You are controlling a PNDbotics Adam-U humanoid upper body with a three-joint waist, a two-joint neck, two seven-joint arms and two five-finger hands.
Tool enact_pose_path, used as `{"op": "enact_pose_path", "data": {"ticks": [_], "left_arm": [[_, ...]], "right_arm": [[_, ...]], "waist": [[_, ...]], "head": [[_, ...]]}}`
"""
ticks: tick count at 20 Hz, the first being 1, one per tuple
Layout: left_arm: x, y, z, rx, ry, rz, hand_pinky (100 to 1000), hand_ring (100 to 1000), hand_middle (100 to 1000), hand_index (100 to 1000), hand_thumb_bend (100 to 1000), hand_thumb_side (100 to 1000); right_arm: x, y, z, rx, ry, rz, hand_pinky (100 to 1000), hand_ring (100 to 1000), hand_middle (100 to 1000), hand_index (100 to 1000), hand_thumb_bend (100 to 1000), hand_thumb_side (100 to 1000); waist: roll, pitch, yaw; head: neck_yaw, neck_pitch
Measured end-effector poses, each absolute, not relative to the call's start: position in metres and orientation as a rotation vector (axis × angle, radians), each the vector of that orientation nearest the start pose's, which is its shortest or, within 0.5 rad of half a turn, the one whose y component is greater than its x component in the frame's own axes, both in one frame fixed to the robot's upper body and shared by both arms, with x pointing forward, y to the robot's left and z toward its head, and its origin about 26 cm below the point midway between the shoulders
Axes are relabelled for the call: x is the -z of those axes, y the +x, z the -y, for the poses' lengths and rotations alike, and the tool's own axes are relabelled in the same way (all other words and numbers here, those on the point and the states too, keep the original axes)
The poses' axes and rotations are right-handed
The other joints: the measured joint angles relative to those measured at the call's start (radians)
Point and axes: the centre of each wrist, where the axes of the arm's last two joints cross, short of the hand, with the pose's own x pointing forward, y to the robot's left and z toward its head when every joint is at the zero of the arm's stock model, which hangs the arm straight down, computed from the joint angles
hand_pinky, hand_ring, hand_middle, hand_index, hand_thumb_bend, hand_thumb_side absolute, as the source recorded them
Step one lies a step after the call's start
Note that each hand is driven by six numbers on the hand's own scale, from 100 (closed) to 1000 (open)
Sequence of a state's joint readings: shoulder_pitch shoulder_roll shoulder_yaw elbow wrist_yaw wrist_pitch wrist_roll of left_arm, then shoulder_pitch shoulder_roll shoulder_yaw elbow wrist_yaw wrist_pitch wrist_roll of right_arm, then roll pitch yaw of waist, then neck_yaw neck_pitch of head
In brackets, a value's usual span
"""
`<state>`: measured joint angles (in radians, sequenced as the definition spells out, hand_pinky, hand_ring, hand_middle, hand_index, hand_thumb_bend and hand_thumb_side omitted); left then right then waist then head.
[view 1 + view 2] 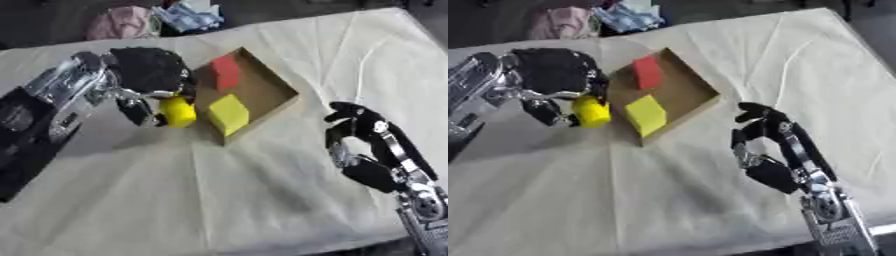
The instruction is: Pick up objects on the table and place them in the box.
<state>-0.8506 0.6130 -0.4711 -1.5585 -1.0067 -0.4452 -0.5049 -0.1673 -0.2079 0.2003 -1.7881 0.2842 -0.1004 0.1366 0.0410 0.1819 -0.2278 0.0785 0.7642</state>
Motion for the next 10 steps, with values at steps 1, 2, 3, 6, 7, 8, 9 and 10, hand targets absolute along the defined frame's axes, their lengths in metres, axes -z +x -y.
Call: {"op": "enact_pose_path", "data": {"ticks": [1,2,3,6,7,8,9,10], "left_arm": [[-0.258,0.393,-0.193,-2.531,-1.183,-1.678,797,699,640,724,368,100],[-0.261,0.396,-0.188,-2.516,-1.19,-1.702,799,704,649,730,373,100],[-0.264,0.399,-0.182,-2.503,-1.194,-1.723,799,706,654,734,373,100],[-0.264,0.41,-0.163,-2.479,-1.19,-1.761,801,714,669,744,371,105],[-0.262,0.414,-0.156,-2.477,-1.182,-1.77,803,718,680,753,374,110],[-0.259,0.417,-0.15,-2.478,-1.174,-1.776,804,721,690,760,373,116],[-0.256,0.42,-0.143,-2.478,-1.167,-1.778,805,723,696,765,372,126],[-0.252,0.423,-0.138,-2.482,-1.161,-1.78,805,725,700,769,372,132]], "right_arm": [[-0.09,0.301,0.211,-0.73,-0.107,1.97,623,615,675,859,100,341],[-0.09,0.301,0.211,-0.733,-0.104,1.97,623,614,674,858,100,341],[-0.09,0.301,0.21,-0.738,-0.099,1.969,623,614,674,858,100,341],[-0.089,0.301,0.207,-0.755,-0.079,1.968,622,614,674,858,100,342],[-0.09,0.301,0.205,-0.763,-0.07,1.969,622,614,674,858,100,342],[-0.09,0.301,0.203,-0.772,-0.061,1.969,622,614,674,858,100,342],[-0.089,0.301,0.202,-0.78,-0.05,1.967,622,614,674,858,100,342],[-0.089,0.301,0.201,-0.787,-0.039,1.966,622,614,674,858,100,342]], "waist": [[0.0,0.0,-0.003],[0.0,0.0,-0.007],[0.0,-0.001,-0.012],[0.0,-0.004,-0.027],[0.0,-0.004,-0.033],[0.0,-0.004,-0.039],[0.0,-0.004,-0.044],[0.0,-0.004,-0.051]], "head": [[0.002,0.0],[0.005,0.0],[0.009,0.0],[0.021,0.0],[0.026,0.0],[0.029,0.0],[0.034,0.0],[0.038,0.0]]}}
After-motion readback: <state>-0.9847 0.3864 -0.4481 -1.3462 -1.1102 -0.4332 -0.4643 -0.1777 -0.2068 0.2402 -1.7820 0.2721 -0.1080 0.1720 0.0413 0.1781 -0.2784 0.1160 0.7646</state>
